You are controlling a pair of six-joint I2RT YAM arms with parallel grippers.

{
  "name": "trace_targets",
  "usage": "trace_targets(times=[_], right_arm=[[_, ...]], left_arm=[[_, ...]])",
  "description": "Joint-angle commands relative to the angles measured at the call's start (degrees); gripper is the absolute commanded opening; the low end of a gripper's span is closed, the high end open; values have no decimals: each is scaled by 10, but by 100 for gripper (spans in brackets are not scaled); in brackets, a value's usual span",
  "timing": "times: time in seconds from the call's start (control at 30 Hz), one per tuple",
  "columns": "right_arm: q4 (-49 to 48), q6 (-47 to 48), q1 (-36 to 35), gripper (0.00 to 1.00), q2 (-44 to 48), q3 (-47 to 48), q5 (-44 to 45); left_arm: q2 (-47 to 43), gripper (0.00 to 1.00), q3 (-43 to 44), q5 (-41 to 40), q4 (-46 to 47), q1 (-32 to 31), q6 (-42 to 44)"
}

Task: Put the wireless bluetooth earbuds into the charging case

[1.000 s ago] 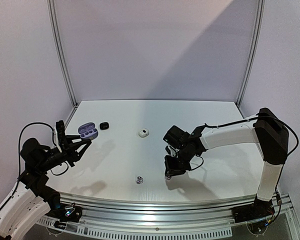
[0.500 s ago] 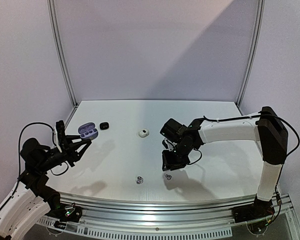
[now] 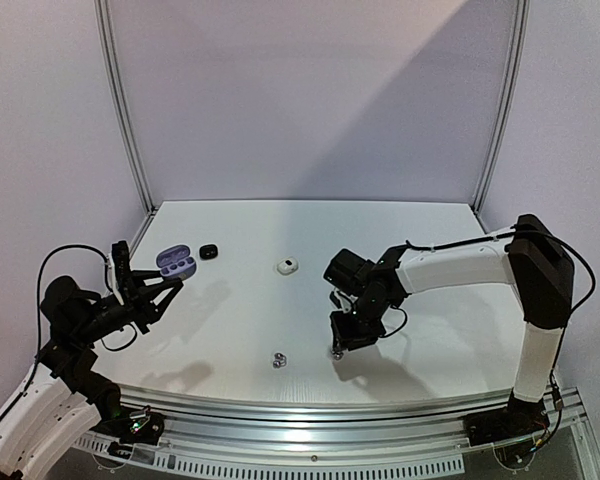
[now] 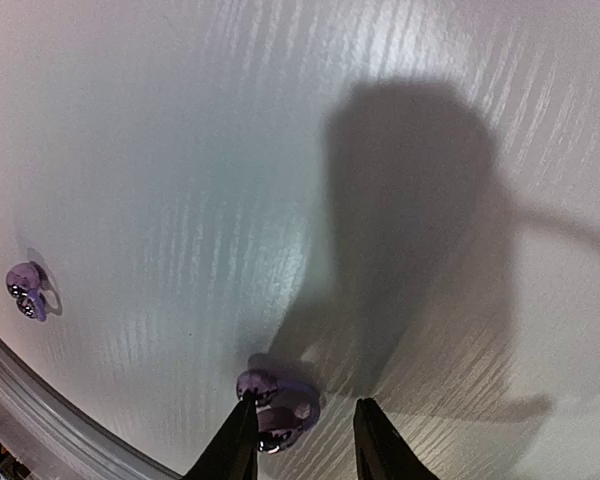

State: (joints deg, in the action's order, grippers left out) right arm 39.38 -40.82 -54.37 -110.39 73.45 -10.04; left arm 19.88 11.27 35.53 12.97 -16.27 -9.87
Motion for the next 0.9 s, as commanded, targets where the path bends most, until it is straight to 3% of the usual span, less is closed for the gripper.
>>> trace_targets(times=[0.0,0.6,0.87], right_arm=[[-30,-2,-2,32,-16,-21,-16],[-71,-26,-11,26,-18,-41,-57],[-91,-38,-13,15,-21,-51,-64]], left_arm=[[1,0,-9,2,10,5,2],[5,0,-9,2,12,6,2],[6,0,-9,3,11,5,3]])
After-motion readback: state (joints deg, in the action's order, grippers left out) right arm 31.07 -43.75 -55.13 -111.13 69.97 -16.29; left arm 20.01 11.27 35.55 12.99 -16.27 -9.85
